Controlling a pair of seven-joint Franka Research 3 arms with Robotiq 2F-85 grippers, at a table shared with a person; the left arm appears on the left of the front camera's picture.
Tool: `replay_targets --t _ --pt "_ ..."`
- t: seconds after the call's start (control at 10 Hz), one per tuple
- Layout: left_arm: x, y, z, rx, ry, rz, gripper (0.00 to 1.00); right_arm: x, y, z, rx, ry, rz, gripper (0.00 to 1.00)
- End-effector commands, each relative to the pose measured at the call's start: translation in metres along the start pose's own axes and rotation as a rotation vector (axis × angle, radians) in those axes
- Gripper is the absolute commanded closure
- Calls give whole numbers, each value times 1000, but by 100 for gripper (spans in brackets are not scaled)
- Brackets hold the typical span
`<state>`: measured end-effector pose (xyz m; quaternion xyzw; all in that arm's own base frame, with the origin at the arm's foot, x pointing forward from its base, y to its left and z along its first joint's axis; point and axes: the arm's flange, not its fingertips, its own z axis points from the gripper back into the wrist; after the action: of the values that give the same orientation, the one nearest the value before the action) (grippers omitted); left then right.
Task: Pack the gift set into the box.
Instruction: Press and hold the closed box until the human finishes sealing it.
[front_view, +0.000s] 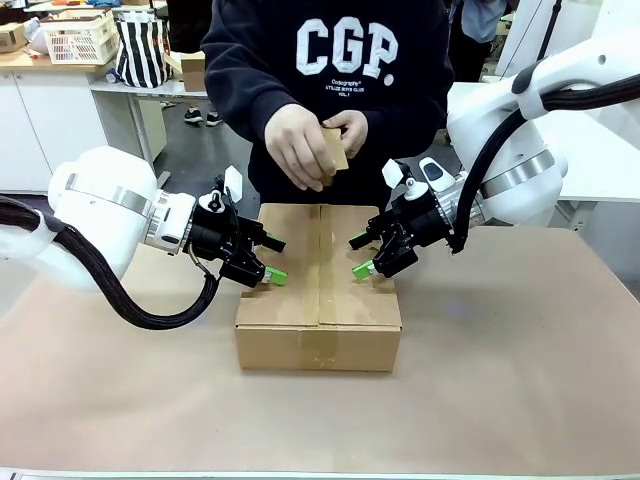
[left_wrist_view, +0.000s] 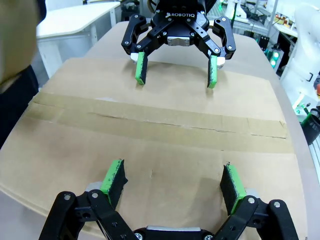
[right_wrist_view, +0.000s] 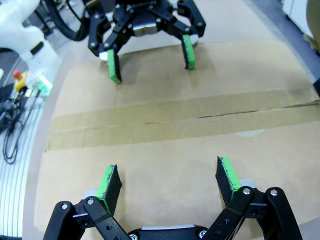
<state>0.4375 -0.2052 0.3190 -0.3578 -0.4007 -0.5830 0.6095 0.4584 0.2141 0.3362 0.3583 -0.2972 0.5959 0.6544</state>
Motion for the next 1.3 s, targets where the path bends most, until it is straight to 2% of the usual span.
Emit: replay_targets --t 0.0,1.2 --pt "0 -1 0 0 2 -5 0 -1 0 0 -10 -2 -7 0" --pt "0 -1 0 0 2 -5 0 -1 0 0 -10 -2 -7 0"
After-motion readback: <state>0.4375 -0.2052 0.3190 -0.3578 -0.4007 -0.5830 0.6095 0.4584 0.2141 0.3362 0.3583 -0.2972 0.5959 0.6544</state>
